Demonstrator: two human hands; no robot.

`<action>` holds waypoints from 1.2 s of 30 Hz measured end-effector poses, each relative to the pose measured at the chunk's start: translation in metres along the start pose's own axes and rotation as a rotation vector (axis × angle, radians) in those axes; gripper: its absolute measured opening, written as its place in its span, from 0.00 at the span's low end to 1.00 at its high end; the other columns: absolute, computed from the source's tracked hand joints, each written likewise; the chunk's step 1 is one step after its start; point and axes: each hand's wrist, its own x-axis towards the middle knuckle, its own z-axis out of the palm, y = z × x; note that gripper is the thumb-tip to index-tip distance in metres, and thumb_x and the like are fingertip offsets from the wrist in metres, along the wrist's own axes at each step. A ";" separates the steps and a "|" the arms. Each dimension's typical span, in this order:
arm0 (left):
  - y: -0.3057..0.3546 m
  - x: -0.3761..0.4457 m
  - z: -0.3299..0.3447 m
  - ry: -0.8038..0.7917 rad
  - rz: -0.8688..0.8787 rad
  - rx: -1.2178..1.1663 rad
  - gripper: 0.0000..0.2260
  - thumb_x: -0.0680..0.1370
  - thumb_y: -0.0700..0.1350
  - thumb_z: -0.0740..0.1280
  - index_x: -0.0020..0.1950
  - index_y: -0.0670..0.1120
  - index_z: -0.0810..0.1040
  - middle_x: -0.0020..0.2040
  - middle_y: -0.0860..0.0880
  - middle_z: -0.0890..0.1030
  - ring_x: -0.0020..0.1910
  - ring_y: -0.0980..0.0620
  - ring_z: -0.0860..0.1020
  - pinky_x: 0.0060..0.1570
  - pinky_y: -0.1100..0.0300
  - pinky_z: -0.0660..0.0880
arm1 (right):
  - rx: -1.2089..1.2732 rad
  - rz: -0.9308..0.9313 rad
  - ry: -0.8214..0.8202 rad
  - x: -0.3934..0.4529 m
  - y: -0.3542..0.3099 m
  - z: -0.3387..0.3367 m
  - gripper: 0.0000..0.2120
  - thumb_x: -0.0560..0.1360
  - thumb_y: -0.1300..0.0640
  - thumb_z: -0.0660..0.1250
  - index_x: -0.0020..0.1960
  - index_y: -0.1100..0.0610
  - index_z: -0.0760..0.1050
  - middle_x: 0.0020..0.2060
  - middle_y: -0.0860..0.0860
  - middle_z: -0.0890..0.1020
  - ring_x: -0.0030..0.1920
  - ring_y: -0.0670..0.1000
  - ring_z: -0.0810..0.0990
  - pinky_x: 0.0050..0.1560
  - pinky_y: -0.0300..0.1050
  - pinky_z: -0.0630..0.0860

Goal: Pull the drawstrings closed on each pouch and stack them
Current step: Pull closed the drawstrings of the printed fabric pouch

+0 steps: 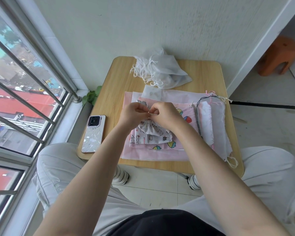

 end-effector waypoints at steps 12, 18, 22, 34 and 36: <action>-0.002 0.001 -0.001 -0.002 0.124 0.226 0.11 0.70 0.46 0.78 0.46 0.45 0.81 0.42 0.48 0.83 0.39 0.54 0.80 0.40 0.64 0.75 | -0.122 0.003 -0.065 0.004 0.003 -0.005 0.04 0.78 0.58 0.66 0.51 0.55 0.79 0.44 0.50 0.80 0.44 0.50 0.77 0.44 0.43 0.72; -0.005 0.000 0.003 -0.010 0.180 0.301 0.08 0.73 0.49 0.75 0.44 0.45 0.83 0.33 0.54 0.77 0.31 0.60 0.70 0.28 0.72 0.65 | -0.033 0.044 -0.080 0.006 0.005 -0.007 0.03 0.77 0.58 0.66 0.46 0.52 0.78 0.42 0.48 0.80 0.44 0.50 0.79 0.45 0.44 0.75; -0.008 0.004 0.002 0.011 0.265 0.396 0.07 0.74 0.47 0.74 0.46 0.44 0.83 0.38 0.53 0.78 0.35 0.60 0.72 0.33 0.74 0.66 | 0.057 0.062 -0.113 0.005 0.006 -0.009 0.02 0.78 0.57 0.67 0.47 0.53 0.78 0.42 0.45 0.79 0.43 0.46 0.77 0.43 0.41 0.70; -0.020 -0.006 0.014 0.221 0.316 0.328 0.09 0.71 0.43 0.75 0.43 0.48 0.75 0.36 0.54 0.76 0.33 0.61 0.71 0.34 0.67 0.67 | 0.835 0.531 -0.270 0.010 0.017 0.003 0.06 0.77 0.63 0.64 0.41 0.59 0.74 0.29 0.51 0.71 0.26 0.47 0.66 0.26 0.40 0.58; -0.019 -0.008 0.016 0.157 0.299 0.307 0.05 0.73 0.42 0.72 0.42 0.51 0.78 0.37 0.58 0.78 0.34 0.63 0.74 0.35 0.72 0.69 | 0.841 0.536 -0.230 0.010 0.018 0.005 0.06 0.77 0.63 0.66 0.41 0.60 0.74 0.29 0.51 0.71 0.26 0.47 0.66 0.25 0.40 0.59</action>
